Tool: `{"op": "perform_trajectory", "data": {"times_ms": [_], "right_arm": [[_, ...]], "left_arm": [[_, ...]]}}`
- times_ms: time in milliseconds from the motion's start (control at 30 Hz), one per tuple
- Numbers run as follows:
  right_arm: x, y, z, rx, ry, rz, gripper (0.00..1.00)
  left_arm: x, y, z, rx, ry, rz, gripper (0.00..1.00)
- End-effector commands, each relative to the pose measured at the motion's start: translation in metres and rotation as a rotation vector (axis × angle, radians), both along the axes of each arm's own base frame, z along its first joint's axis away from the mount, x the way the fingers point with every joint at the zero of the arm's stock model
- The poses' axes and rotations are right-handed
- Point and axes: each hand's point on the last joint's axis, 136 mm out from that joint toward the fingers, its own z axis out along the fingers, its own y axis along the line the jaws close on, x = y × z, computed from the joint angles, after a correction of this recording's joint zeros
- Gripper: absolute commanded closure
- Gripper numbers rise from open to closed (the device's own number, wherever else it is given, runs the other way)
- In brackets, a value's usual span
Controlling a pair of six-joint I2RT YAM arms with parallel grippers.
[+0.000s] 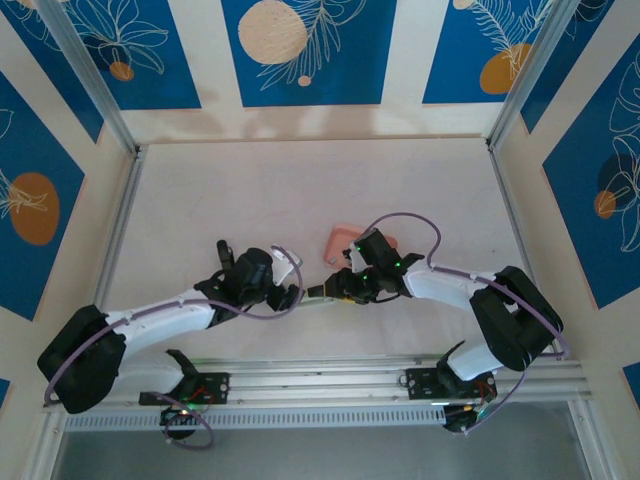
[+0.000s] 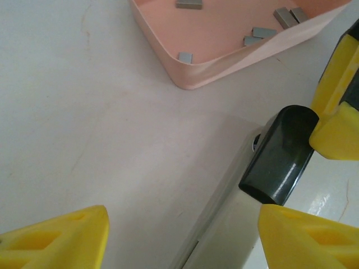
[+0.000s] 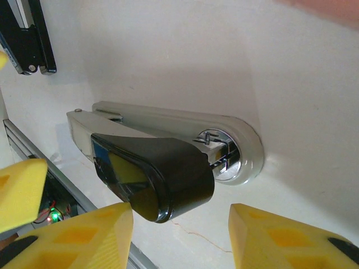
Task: Load the staples into the stapler
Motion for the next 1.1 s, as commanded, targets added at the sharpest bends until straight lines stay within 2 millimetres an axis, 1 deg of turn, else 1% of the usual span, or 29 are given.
{"op": "perform_trajectory", "data": {"times_ms": [0,200,400,667,933,1067], "right_arm": [[-0.002,-0.010,-0.010,-0.078,0.016,-0.014,0.52],[-0.005,-0.016,-0.025,-0.100,0.088,-0.036,0.53],[-0.012,-0.026,-0.048,-0.141,0.162,-0.062,0.61],[-0.019,-0.040,-0.073,-0.203,0.225,-0.089,0.64],[-0.027,-0.049,-0.093,-0.257,0.275,-0.102,0.67],[-0.030,-0.054,-0.100,-0.284,0.289,-0.108,0.69]], "left_arm": [[0.000,-0.012,0.007,-0.031,-0.016,-0.064,0.30],[-0.009,-0.022,-0.002,-0.011,0.004,-0.165,0.34],[-0.011,-0.031,-0.011,0.044,0.016,-0.245,0.37],[-0.011,-0.041,-0.024,0.118,0.027,-0.320,0.41],[-0.015,-0.042,-0.041,0.180,0.054,-0.359,0.44],[-0.017,-0.043,-0.049,0.206,0.078,-0.372,0.49]]}}
